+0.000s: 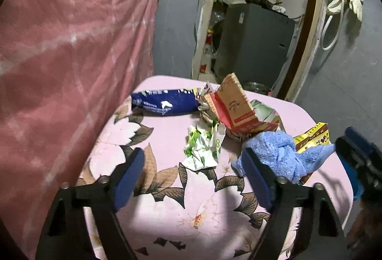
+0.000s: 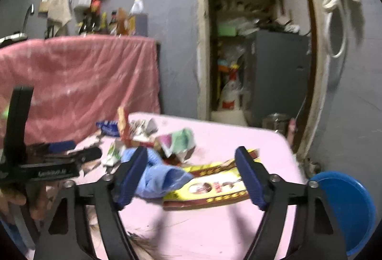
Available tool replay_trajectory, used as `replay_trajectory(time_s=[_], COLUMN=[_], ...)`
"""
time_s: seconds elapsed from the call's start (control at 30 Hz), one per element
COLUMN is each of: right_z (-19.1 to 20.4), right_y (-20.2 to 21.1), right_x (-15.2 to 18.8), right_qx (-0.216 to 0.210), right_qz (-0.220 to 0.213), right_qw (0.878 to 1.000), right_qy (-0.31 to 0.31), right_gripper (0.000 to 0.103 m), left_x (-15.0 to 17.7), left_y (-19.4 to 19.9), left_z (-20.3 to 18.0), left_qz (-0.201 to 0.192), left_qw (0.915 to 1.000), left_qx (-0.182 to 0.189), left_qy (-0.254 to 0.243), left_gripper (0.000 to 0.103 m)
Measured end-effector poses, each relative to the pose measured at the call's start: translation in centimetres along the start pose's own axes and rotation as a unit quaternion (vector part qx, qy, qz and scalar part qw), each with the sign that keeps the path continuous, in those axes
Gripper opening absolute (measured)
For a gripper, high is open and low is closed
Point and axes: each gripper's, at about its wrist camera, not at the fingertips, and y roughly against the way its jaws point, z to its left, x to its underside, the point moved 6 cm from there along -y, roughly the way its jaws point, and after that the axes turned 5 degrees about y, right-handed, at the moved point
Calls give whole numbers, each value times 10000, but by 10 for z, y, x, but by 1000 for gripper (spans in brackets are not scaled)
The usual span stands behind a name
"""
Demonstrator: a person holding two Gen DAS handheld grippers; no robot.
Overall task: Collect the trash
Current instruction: 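Move both tools back over the table toward the blue towel, then grasp the green-white wrapper with the left gripper while the right gripper grasps the blue towel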
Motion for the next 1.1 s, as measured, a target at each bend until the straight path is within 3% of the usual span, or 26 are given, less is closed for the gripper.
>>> replay_trajectory(time_s=[0.3, 0.43, 0.57, 0.73, 0.9, 1.1], right_z=[13, 14, 14, 13, 17, 22], right_y=[-25, -34, -36, -39, -40, -35], right_x=[13, 19, 20, 23, 23, 22], right_qx=[-483, -647, -745, -863, -970, -983], right_qz=[587, 826, 885, 952, 987, 871], right_qw=[9971, 9945, 9933, 9916, 9903, 9913], right_qy=[72, 15, -35, -116, -118, -27], right_gripper=[54, 49, 40, 31, 11, 8], left_x=[-1, -2, -6, -7, -7, -7], left_y=[-20, -29, -31, -38, -38, -34], left_z=[-2, -2, -4, -4, -2, -5], left_qz=[585, 780, 769, 858, 838, 736], left_qw=[9978, 9963, 9963, 9957, 9956, 9965], left_qx=[317, 361, 372, 348, 411, 389], left_qy=[-29, -15, -25, -7, 75, 1], left_gripper=[51, 50, 50, 38, 31, 21])
